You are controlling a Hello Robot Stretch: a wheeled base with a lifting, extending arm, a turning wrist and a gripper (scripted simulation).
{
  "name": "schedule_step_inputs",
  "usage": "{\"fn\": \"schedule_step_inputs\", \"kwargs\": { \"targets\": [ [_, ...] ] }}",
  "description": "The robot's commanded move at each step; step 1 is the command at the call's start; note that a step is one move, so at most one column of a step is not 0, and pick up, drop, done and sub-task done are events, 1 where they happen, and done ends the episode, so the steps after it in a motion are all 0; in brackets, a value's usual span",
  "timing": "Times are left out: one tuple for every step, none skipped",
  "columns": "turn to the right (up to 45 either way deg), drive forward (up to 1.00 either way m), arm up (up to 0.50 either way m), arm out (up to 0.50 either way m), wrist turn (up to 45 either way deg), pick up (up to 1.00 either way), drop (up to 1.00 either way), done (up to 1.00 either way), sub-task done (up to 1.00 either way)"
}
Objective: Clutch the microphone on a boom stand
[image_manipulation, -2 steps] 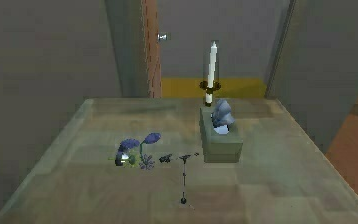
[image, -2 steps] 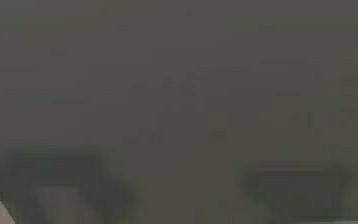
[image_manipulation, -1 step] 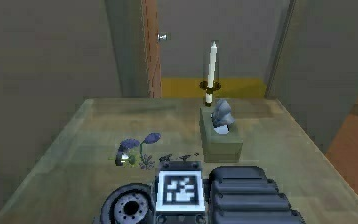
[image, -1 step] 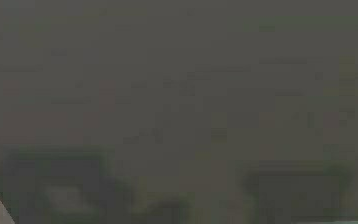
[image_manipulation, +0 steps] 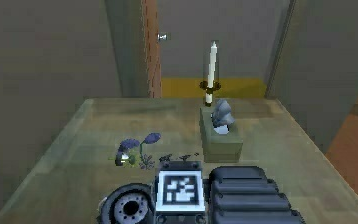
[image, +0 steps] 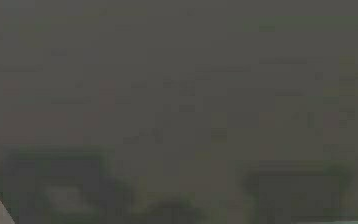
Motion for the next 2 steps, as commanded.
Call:
{"fn": "schedule_step_inputs", "kwargs": {
  "targets": [
    [0.0, 0.00, 0.00, 0.00, 45.0, 0.00, 0.00, 0.00, 0.00],
    [0.0, 0.00, 0.00, 0.00, 45.0, 0.00, 0.00, 0.00, 0.00]
  ]
}}
